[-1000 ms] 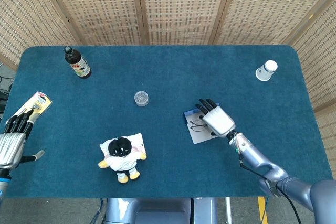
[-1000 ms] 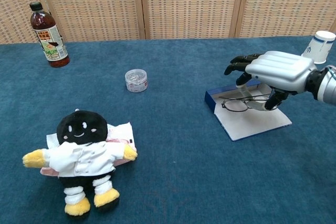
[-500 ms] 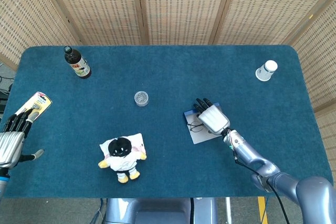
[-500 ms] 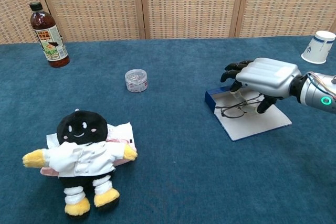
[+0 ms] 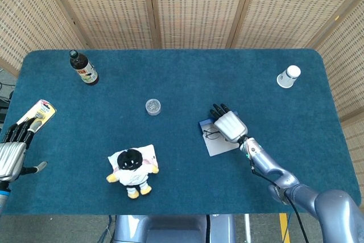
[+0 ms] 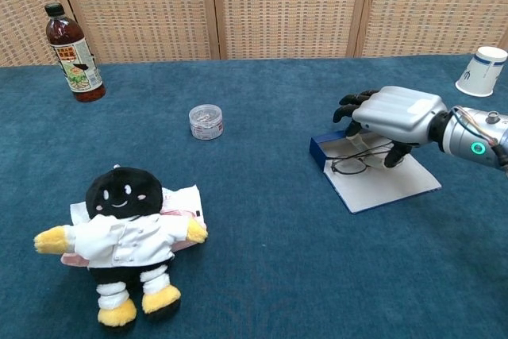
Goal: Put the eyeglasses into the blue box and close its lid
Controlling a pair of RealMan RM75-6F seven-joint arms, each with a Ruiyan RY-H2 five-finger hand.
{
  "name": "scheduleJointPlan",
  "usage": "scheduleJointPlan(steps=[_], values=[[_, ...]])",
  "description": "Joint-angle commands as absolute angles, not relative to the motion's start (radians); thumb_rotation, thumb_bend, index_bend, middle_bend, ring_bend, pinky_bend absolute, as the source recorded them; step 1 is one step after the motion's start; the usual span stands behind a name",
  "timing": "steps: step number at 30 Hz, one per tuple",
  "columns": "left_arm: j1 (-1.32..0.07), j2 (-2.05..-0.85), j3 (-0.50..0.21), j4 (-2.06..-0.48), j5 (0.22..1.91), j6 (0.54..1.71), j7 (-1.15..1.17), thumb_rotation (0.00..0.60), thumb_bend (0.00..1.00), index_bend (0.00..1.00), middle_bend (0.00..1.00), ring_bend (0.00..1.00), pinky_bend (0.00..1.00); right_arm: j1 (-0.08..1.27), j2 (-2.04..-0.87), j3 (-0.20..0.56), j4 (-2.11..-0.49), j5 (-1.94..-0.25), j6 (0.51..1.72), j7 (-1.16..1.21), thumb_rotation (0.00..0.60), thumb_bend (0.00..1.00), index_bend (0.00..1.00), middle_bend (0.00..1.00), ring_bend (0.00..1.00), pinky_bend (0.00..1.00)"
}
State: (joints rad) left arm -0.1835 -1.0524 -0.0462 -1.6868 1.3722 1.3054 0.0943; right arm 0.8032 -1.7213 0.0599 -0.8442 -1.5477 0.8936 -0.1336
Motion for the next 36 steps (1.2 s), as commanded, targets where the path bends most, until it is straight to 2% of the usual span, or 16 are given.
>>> scheduleJointPlan(steps=[1,3,5,10,12,16,29,36], values=[[-0.184,-1.052,-0.047,-1.686,1.37,1.304,0.094,0.6,0.0,0.0,0.0,0.0,0.0,0.808,-1.728,0.07,-0.834,-1.533,0.886,-0.142,0.6,0.52,0.6,0.16,0.0,0.13],[-0.184,-1.052,-0.046,-1.687,1.371,1.305,0.094,0.6,0.0,0.0,0.0,0.0,0.0,0.809,-1.728,0.072,-0.832,-1.525,0.88,-0.148,0.6,0.51,0.6,0.16,0.0,0.13],[-0.184,-1.052,-0.046,-1.687,1.37,1.306,0.095,0.6,0.0,0.0,0.0,0.0,0.0,0.807,-1.722,0.07,-0.838,-1.523,0.883,-0.153,0.6,0.46,0.59,0.16,0.0,0.13],[-0.185,-1.053,-0.044,-1.689,1.371,1.305,0.1,0.6,0.0,0.0,0.0,0.0,0.0,0.802,-1.71,0.069,-0.858,-1.517,0.889,-0.167,0.6,0.12,0.46,0.14,0.0,0.13],[-0.184,-1.052,-0.044,-1.69,1.372,1.306,0.1,0.6,0.0,0.0,0.0,0.0,0.0,0.799,-1.707,0.071,-0.866,-1.512,0.893,-0.177,0.6,0.04,0.41,0.13,0.0,0.13],[-0.184,-1.052,-0.043,-1.69,1.373,1.308,0.101,0.6,0.0,0.0,0.0,0.0,0.0,0.796,-1.7,0.074,-0.88,-1.502,0.895,-0.2,0.6,0.03,0.38,0.11,0.0,0.13],[-0.182,-1.052,-0.037,-1.692,1.381,1.31,0.102,0.6,0.0,0.0,0.0,0.0,0.0,0.749,-1.645,0.085,-0.99,-1.483,0.98,-0.265,0.6,0.03,0.38,0.09,0.0,0.13],[-0.174,-1.048,-0.029,-1.695,1.404,1.327,0.093,0.6,0.0,0.0,0.0,0.0,0.0,0.662,-1.522,0.045,-1.149,-1.537,1.121,-0.205,0.6,0.03,0.36,0.08,0.0,0.13]])
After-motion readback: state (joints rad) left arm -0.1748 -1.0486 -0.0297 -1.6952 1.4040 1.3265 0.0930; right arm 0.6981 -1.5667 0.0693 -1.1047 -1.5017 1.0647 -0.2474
